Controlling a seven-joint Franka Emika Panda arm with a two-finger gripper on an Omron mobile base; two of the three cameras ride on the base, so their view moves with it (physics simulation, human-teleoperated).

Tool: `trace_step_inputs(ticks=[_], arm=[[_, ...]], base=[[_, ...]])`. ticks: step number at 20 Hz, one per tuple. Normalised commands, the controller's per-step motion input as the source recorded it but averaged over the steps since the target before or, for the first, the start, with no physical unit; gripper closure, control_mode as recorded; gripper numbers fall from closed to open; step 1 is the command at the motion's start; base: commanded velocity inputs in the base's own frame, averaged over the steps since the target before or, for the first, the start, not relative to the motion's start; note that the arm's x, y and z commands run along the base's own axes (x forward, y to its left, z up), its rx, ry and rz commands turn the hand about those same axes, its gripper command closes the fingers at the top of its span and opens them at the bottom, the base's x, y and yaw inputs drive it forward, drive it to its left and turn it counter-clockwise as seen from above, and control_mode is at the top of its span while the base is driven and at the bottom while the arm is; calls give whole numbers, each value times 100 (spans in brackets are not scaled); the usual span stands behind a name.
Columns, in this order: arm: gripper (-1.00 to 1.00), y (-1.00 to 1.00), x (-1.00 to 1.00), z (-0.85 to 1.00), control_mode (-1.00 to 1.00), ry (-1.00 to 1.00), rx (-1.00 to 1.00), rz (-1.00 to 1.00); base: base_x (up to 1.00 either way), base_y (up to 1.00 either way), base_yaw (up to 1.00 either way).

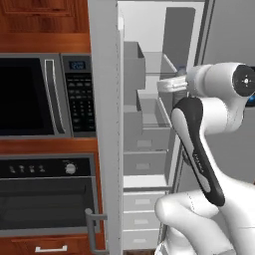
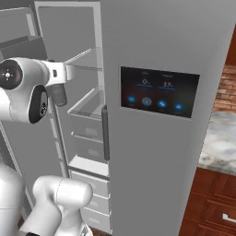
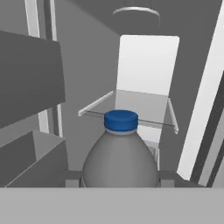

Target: Take the bottled waters from the counter and place them in the freezer to freeze. Close the freezer door after placing the bottles.

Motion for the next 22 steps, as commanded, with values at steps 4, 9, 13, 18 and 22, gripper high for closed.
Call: trace_step_inputs(ticks=[4, 9, 13, 18, 22], arm=[[100, 0, 46, 22, -100, 0, 0, 2], [100, -1, 51, 8, -100, 1, 1, 0], [100, 0, 46, 0, -100, 0, 1, 0], [100, -1, 51, 0, -100, 0, 0, 0], [100, 0, 49, 1, -100, 0, 1, -1]], base=[[0, 0, 0], [0, 0, 0], [0, 0, 0], [0, 0, 0], [0, 0, 0]])
